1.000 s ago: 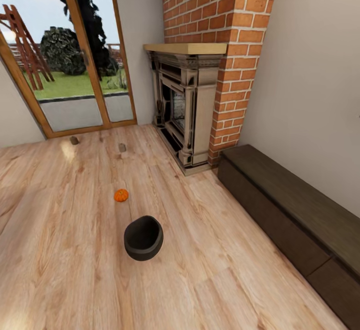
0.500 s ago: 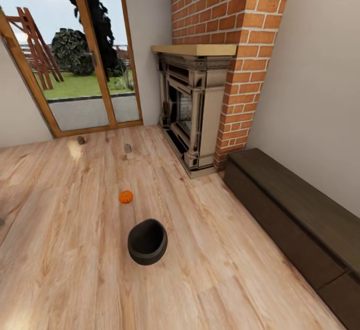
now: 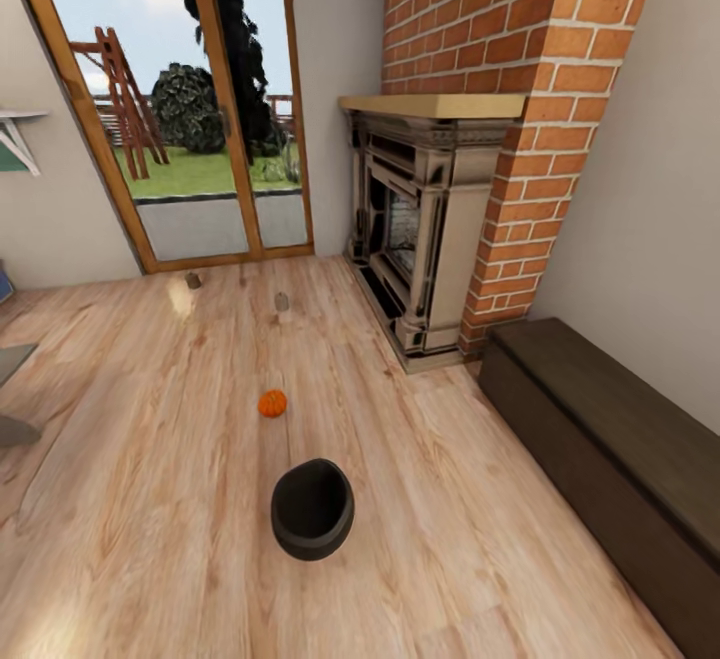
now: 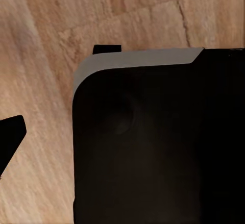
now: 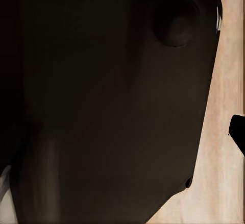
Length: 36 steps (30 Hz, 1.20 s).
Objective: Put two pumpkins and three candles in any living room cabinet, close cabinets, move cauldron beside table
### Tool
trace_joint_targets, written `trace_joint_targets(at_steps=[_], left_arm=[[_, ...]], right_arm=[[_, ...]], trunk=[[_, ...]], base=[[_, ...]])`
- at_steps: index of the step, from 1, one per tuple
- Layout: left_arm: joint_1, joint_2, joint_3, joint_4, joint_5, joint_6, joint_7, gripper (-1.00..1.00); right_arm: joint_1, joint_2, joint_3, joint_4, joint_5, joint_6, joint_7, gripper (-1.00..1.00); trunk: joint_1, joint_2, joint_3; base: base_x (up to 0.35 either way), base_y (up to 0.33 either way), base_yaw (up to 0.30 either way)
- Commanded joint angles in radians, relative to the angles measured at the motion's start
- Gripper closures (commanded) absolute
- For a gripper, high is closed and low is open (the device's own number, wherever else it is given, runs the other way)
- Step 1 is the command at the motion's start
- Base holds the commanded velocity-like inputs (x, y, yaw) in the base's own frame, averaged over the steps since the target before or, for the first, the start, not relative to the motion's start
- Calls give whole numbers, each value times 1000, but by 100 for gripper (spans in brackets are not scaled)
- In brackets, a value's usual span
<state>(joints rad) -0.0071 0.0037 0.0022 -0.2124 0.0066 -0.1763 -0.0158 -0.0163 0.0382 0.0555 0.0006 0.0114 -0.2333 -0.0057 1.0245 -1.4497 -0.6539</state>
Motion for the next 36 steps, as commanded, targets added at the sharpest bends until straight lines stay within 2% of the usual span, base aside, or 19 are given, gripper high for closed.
trace_joint_targets(at_steps=[1,6,13,24,36], left_arm=[[-1,0,1,1,1,-3,-1,-100],[-1,-1,3,6,2,-3,0,-100],[-1,-2,5,11,3,-5,3,-100],[-1,-1,4,11,4,-5,5,-100],[-1,-1,7,13,5,-5,4,-100]], right_arm=[[-1,0,5,1,1,-3,-1,-100],[-2,1,6,1,2,-2,-1,-100],[-1,3,7,1,3,-2,-6,-100],[-1,2,6,1,2,-3,-7,-100],[-2,5,6,1,2,-3,-9,-100]], trunk=[[0,0,-1],[0,0,-1],[0,0,-1],[0,0,-1],[0,0,-1]], base=[[318,-10,25],[313,-3,87],[58,0,251],[26,0,12],[288,25,15]])
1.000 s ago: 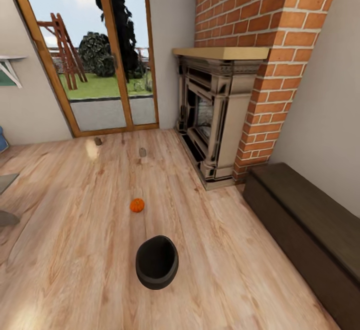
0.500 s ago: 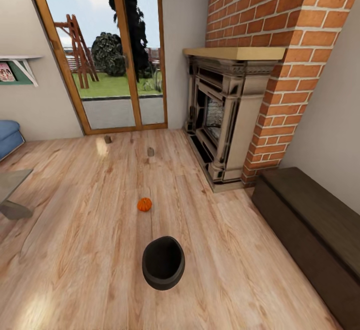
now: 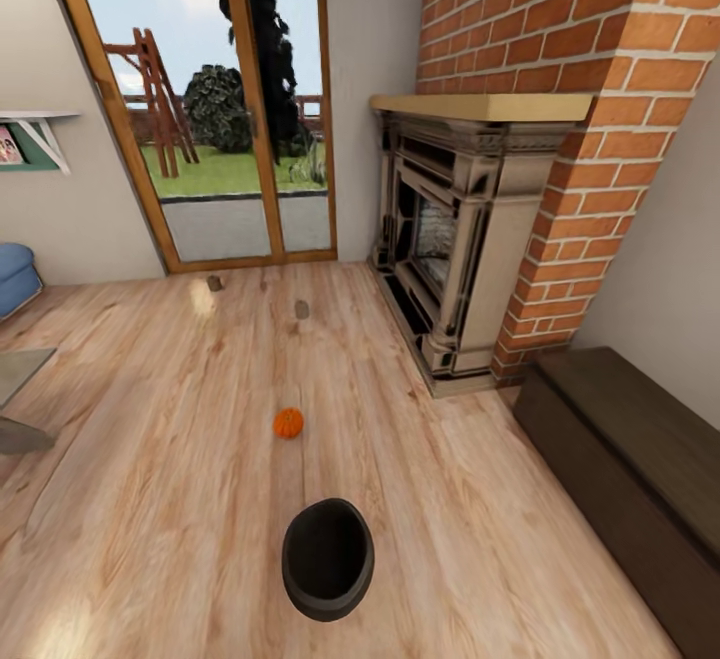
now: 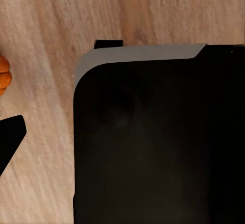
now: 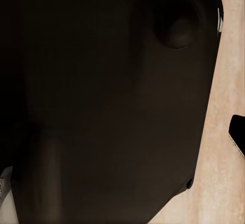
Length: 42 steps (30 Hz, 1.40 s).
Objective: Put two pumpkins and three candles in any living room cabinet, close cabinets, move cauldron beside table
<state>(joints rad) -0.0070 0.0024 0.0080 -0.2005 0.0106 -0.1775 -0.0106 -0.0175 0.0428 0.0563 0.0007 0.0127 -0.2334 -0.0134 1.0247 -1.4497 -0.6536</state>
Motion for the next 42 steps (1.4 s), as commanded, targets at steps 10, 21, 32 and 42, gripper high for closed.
trace_joint_targets(at_steps=[10,21,32,42], left_arm=[[-1,-1,1,1,0,-4,0,-100],[-1,-1,0,-1,0,-4,2,-100],[-1,0,0,-4,0,-4,3,-100],[-1,-1,2,-2,0,-4,3,-100]], right_arm=[[1,2,7,1,2,0,0,-100],[1,2,5,1,1,-1,0,-100],[0,3,5,1,1,-1,0,-100],[1,3,5,1,1,-1,0,-100]], trunk=[[0,0,-1],[0,0,-1],[0,0,-1],[0,0,-1]], base=[[34,7,98],[30,0,1],[257,-79,0],[34,-25,201]])
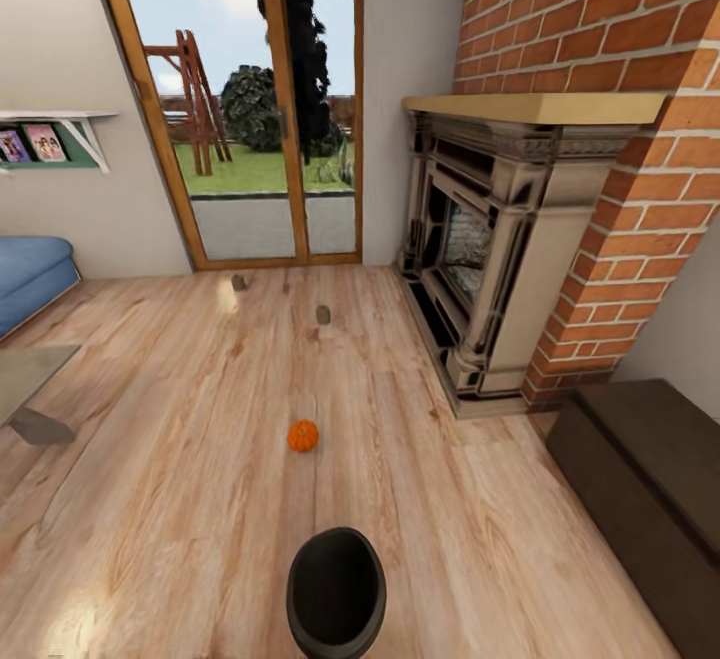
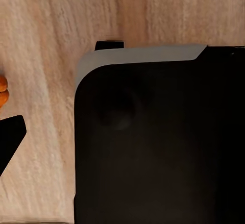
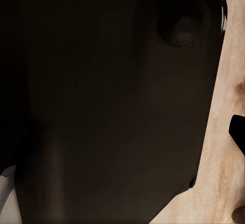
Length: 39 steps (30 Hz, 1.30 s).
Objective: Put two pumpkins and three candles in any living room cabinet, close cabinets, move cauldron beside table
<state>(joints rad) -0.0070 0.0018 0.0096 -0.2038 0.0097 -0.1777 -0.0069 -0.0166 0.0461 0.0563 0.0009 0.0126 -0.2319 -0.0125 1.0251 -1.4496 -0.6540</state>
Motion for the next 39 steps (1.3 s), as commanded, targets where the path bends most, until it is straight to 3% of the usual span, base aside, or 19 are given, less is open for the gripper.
trace_joint_targets(at_steps=[1,13,23,39], left_arm=[[-1,0,1,1,1,-3,-1,-100],[-1,0,0,1,1,-3,-1,-100],[-1,1,0,1,0,-5,-4,-100],[-1,0,0,-4,-2,-5,-5,-100]], right_arm=[[0,0,5,1,1,-3,-1,-100],[0,0,5,1,1,-3,-1,-100],[0,0,5,1,1,-3,-1,-100],[-1,0,5,1,0,-3,0,-100]], trunk=[[0,0,-1],[0,0,-1],[0,0,-1],[0,0,-1]], base=[[1,-1,287],[9,0,290],[159,0,285],[107,-34,19]])
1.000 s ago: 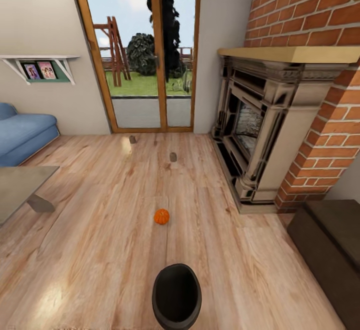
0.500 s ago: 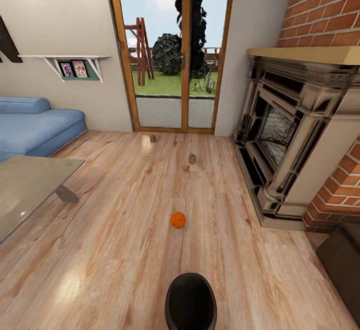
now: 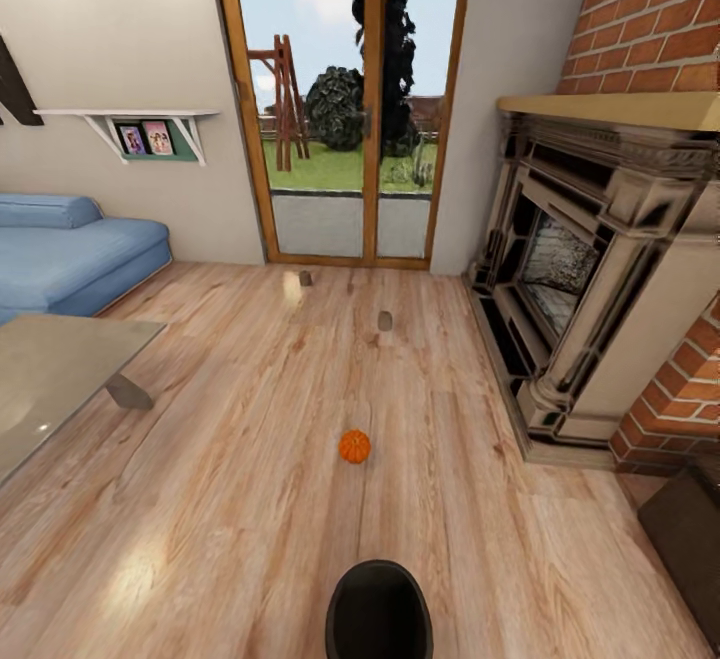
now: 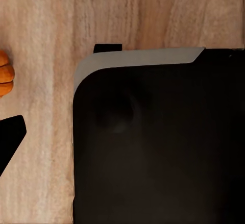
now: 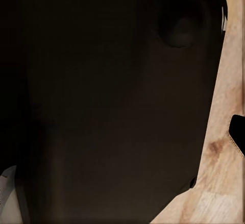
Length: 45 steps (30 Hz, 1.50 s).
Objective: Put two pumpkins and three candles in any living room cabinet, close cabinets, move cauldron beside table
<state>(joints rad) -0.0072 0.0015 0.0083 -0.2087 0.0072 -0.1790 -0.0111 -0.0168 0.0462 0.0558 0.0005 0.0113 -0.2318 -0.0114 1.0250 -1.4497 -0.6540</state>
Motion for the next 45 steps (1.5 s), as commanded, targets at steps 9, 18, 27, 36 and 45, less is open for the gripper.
trace_joint_targets(at_steps=[9,18,27,36,45], left_arm=[[0,1,1,2,2,-3,-1,-100],[0,2,2,6,3,-3,-1,-100],[0,3,4,9,3,-3,-4,-100],[0,10,2,2,39,-1,-3,-100],[-5,15,0,-44,92,98,-1,-100]], right_arm=[[0,0,5,1,2,-2,-1,-100],[0,0,13,1,13,1,1,-100],[0,-1,8,1,6,-2,5,-100],[0,0,4,1,3,-2,5,-100],[0,0,5,1,2,-3,7,-100]], trunk=[[0,0,-1],[0,0,-1],[0,0,-1],[-31,56,24],[-65,119,52]], base=[[15,-20,-133],[25,0,-6],[46,0,0],[1,0,0],[0,0,0]])
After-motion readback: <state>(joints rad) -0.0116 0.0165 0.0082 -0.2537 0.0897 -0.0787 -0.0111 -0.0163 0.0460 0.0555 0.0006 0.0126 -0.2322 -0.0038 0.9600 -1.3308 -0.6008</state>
